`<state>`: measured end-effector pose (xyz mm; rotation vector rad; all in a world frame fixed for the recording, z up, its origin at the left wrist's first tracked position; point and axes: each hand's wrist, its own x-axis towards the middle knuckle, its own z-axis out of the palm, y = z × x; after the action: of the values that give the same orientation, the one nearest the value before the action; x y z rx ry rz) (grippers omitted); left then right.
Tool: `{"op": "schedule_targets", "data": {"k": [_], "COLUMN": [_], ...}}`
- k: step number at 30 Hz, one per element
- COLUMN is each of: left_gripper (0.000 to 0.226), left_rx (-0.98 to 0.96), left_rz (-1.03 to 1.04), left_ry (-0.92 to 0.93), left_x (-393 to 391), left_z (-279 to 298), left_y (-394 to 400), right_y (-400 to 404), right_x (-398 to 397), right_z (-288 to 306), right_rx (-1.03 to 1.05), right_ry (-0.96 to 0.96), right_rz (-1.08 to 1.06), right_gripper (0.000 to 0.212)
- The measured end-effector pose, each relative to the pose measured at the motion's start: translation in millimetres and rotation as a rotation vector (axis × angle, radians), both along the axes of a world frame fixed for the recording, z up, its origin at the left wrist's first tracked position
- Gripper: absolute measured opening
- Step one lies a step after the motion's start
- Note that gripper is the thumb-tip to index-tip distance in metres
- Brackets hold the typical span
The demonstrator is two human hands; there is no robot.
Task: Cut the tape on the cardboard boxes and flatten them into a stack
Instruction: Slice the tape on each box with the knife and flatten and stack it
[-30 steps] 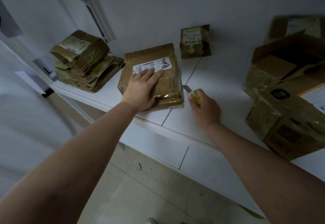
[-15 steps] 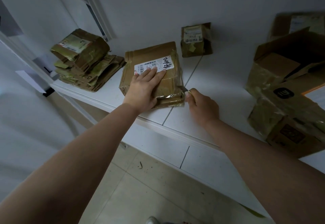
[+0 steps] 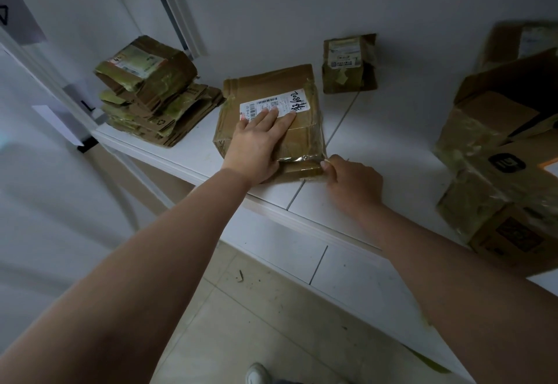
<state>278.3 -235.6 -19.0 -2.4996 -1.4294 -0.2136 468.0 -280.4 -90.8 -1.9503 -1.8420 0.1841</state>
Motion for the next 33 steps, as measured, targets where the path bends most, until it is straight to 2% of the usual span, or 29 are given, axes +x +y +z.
{"op": "schedule_targets", "data": {"k": [4, 8, 10, 13, 16, 18, 20, 23, 26, 30, 33], "left_gripper": [0.086, 0.091, 0.094, 0.101, 0.088, 0.082, 0.082, 0.070, 0.060, 0.059, 0.060], "left_rx": [-0.001, -0.024, -0.025, -0.069, -0.147, -0.192, -0.239, -0.366, -0.299, -0.097, -0.079], "left_rz": [0.143, 0.312, 0.307, 0.174, 0.063, 0.075, 0.112, 0.138, 0.106, 0.248, 0.249], "left_ry": [0.079, 0.126, 0.158, 0.169, -0.008, -0.133, -0.204, -0.272, -0.179, 0.059, 0.092], "left_x": [16.4, 45.3, 50.8, 37.7, 4.7, -21.4, -45.4, -63.7, -54.7, -11.0, 21.8], "left_z": [0.0, 4.5, 9.3, 26.2, 42.0, 46.1, 43.4, 34.8, 32.7, 35.9, 38.3], "left_y": [3.4, 5.1, 6.4, 7.4, 7.5, 8.0, 8.9, 7.6, 5.6, 0.6, 3.9], "right_y": [-4.9, -9.8, -10.3, -9.4, -9.7, -10.6, -10.4, -8.7, -8.0, -13.2, -21.0], "right_x": [0.8, 1.7, 2.1, 2.7, 2.6, 2.5, 2.6, 3.2, 4.2, -1.4, -8.5], "right_z": [2.2, 4.8, 5.7, 5.1, 5.4, 6.3, 5.6, 2.7, 0.6, 1.4, 0.5], "right_rx": [0.060, 0.093, 0.101, 0.100, 0.101, 0.101, 0.106, 0.118, 0.178, 0.278, 0.276], "right_ry": [0.102, 0.179, 0.196, 0.191, 0.213, 0.230, 0.231, 0.214, 0.206, 0.205, 0.229], "right_rz": [-0.108, -0.117, -0.113, -0.102, -0.091, -0.091, -0.083, -0.071, -0.036, 0.013, 0.059], "right_gripper": [0.039, 0.038, 0.034, 0.029, 0.022, 0.019, 0.018, 0.017, 0.019, 0.038, 0.041]}}
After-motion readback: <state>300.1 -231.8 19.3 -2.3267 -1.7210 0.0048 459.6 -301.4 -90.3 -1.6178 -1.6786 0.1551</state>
